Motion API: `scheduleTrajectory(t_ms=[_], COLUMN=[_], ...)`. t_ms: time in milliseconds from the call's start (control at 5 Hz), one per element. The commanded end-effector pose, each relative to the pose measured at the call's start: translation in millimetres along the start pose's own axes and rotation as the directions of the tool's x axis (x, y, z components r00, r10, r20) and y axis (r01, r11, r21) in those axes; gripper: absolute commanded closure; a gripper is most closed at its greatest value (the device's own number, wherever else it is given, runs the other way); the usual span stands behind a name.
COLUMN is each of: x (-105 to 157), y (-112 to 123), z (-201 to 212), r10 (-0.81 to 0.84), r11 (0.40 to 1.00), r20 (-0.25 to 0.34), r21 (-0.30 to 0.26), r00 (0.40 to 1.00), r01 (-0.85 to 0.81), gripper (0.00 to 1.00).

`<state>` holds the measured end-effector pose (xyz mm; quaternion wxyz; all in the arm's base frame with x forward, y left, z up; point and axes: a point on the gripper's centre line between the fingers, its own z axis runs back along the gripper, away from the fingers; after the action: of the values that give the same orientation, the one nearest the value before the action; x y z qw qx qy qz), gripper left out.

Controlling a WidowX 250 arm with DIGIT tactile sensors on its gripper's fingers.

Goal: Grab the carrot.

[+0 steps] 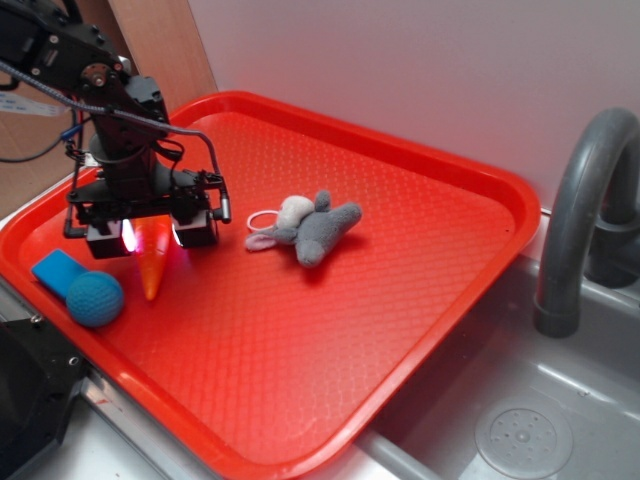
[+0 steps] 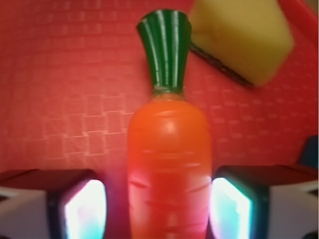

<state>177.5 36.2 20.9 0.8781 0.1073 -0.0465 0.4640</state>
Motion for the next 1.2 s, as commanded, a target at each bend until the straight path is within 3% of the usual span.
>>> scheduleTrajectory(t_ms=[0, 200, 400, 600, 800, 1000], x=[-16, -3, 23, 34, 39, 34], y=[14, 4, 5, 17, 21, 24], z=[-12, 37, 84, 130, 179, 196], r10=[-0.062, -0.008, 0.107, 0.087, -0.162, -0.394], r11=[0.997, 1.0, 0.987, 0.978, 0.956, 0.875], r20=[-0.022, 0.006, -0.09, -0.146, -0.13, -0.067], r21=[0.047, 0.012, -0.111, -0.175, -0.268, -0.331], r00=[0.998, 1.0, 0.99, 0.985, 0.978, 0.917], r01=[0.063, 0.008, -0.117, -0.112, 0.122, 0.352], gripper=[1.0, 1.0, 1.0, 1.0, 1.0, 1.0])
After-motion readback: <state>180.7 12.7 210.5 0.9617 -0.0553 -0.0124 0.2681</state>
